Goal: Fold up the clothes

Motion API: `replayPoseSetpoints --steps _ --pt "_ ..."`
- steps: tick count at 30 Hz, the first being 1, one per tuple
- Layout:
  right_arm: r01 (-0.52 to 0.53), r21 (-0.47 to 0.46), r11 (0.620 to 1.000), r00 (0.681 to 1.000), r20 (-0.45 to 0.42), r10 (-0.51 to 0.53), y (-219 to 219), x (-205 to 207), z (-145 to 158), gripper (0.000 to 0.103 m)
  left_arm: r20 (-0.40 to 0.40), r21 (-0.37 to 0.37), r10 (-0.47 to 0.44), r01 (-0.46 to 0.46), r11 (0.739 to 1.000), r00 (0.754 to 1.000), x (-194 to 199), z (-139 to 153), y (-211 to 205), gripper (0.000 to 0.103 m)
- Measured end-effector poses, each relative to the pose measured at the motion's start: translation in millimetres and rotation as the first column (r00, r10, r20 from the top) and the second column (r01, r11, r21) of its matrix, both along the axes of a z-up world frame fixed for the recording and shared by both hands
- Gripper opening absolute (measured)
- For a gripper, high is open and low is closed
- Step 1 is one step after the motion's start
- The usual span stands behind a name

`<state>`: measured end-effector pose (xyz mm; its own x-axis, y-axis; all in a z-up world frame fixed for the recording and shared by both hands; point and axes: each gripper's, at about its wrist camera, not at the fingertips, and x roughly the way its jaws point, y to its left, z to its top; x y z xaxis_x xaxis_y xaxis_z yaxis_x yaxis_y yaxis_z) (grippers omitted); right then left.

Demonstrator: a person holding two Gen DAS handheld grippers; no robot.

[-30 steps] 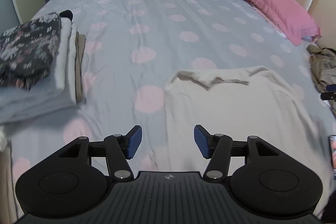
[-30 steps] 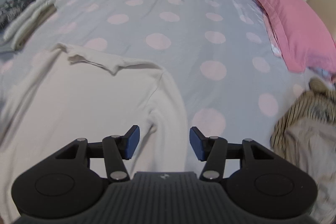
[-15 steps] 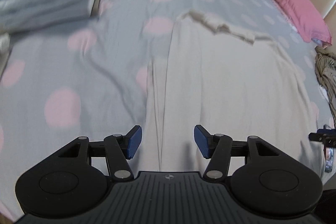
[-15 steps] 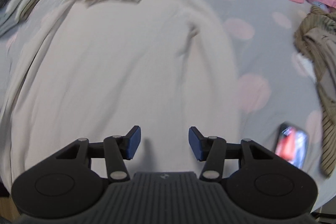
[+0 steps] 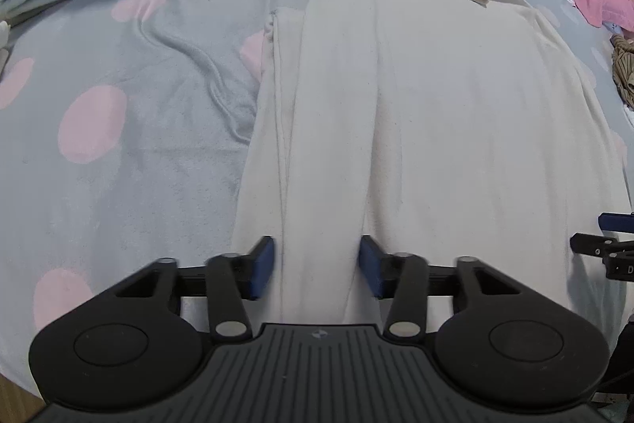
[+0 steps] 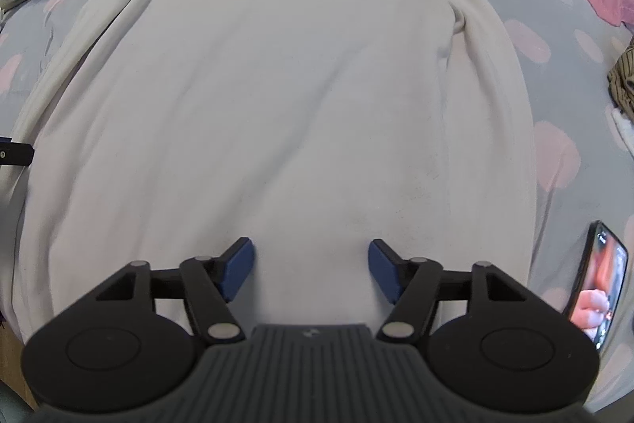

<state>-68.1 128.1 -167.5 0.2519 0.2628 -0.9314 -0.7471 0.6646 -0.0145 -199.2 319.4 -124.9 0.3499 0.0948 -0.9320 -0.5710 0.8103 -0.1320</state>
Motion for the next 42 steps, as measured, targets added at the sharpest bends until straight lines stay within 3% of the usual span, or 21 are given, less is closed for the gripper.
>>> replayPoseSetpoints --steps 1,3,5,11,19,23,28,34,38,40,42 --pt "-0.005 -0.002 1.000 1.000 0.002 0.005 0 -2 -1 0.071 0.003 0.000 0.005 -0.005 1.000 1.000 0 0 0 0.029" --pt "-0.013 -0.006 1.000 1.000 0.007 0.013 1 -3 -1 0.072 0.015 0.002 0.002 -0.002 1.000 1.000 -1 3 1 0.009" --pt "-0.017 -0.008 1.000 1.000 0.008 0.017 1 -3 -1 0.073 0.032 -0.005 0.006 -0.006 1.000 0.999 -2 7 2 0.007" --pt "-0.018 -0.010 1.000 1.000 0.006 0.018 1 -1 1 0.073 0.111 -0.021 0.072 -0.070 0.997 0.991 -11 27 13 0.006" --pt "-0.026 -0.016 1.000 1.000 0.007 0.027 -4 1 -1 0.076 0.221 0.008 0.199 -0.206 0.979 0.955 -24 66 55 0.006" --pt "-0.031 -0.026 0.999 1.000 0.004 0.031 -2 2 -1 0.079 0.217 0.062 0.215 -0.233 0.970 0.952 -18 88 82 0.006" --pt "-0.036 -0.029 0.999 0.999 0.000 0.036 -3 5 -1 0.081 0.158 0.199 0.171 -0.201 0.959 0.972 -5 108 117 0.006" --pt "-0.040 -0.030 0.999 0.999 -0.004 0.040 -13 8 0 0.082 0.097 0.263 0.287 -0.302 0.916 0.953 -9 84 168 0.006" --pt "-0.042 -0.032 0.999 0.999 -0.007 0.042 -18 12 -1 0.085 0.090 0.218 0.337 -0.349 0.912 0.937 -18 62 182 0.008" --pt "-0.045 -0.035 0.998 0.999 -0.005 0.045 -13 13 -1 0.085 0.081 0.207 0.341 -0.350 0.914 0.937 -18 56 179 0.012" --pt "-0.046 -0.035 0.998 0.999 -0.005 0.045 -12 14 0 0.085 0.078 0.216 0.324 -0.334 0.918 0.943 -17 54 171 0.026"
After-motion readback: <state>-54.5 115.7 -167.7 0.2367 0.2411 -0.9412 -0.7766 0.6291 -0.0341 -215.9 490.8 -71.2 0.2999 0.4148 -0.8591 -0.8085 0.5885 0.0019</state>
